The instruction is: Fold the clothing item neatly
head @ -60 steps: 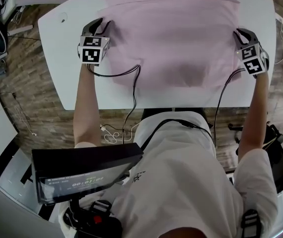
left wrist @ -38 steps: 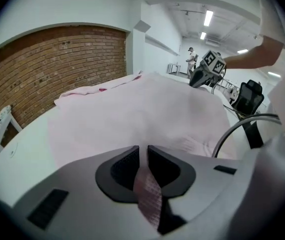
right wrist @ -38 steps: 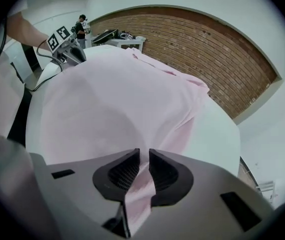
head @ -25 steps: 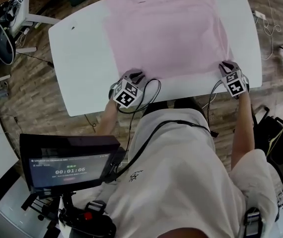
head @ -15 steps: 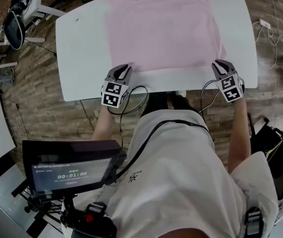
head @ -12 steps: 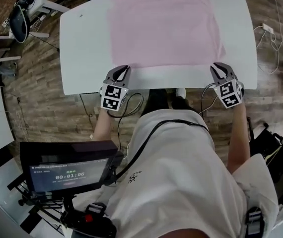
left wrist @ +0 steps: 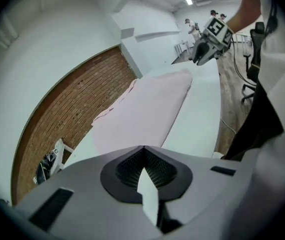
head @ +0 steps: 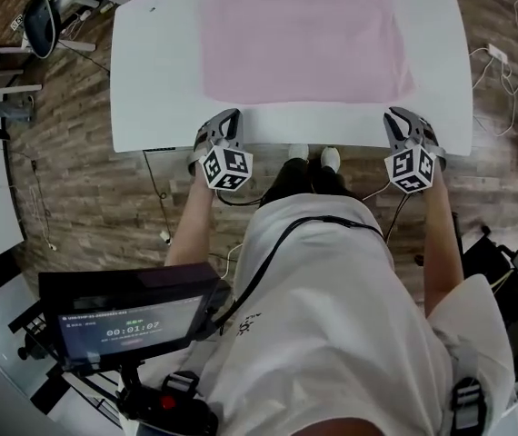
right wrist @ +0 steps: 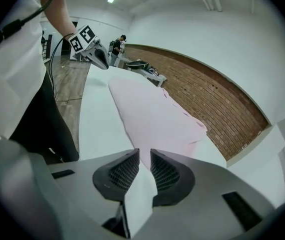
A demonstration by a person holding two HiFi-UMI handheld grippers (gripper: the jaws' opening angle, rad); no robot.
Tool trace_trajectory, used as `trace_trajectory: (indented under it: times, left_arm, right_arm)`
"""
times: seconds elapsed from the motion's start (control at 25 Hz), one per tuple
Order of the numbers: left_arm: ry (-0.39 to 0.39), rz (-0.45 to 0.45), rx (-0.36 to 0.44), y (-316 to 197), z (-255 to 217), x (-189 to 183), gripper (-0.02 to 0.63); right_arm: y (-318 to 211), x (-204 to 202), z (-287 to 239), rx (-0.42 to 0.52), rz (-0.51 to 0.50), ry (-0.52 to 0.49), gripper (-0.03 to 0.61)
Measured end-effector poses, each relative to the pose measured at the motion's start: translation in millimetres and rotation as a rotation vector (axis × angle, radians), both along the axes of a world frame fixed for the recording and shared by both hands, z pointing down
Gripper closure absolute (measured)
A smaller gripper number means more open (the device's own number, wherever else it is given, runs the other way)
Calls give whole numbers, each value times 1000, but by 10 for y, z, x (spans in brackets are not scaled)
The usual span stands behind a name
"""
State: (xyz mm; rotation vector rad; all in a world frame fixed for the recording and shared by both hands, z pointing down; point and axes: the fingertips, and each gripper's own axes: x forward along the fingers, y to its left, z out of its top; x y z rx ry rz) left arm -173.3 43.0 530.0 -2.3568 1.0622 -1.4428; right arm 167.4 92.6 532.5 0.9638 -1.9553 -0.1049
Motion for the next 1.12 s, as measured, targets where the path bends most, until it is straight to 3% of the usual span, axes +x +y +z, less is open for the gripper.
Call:
trace_trajectory:
  times: [0.12,0.28,0.36,0.64,0.84,1.12]
  left_arm:
    - [-65,76,-7,-90,203,70,609]
    - [-129,173,-72,-238,480,146,473]
    - [-166,204,-87,-280,574,146,457]
    - [-292,361,-49,-255,578,128,457]
    - [-382,349,-54,-244,644,-160,457]
    - [-477,432,-5,-256,709,-99,457]
  right_arm:
    - [-49,29,154,-29,-22,59,514]
    - [-190,1,385,-74,-41,128,445]
    - [-229,-33,469,-79,-58,175,440]
    - [-324,-90,580,-100,-87,287,439]
    - [-320,-108,609,-105,-109,339,440]
    - [-411,-64,631,-101,-111,382,440]
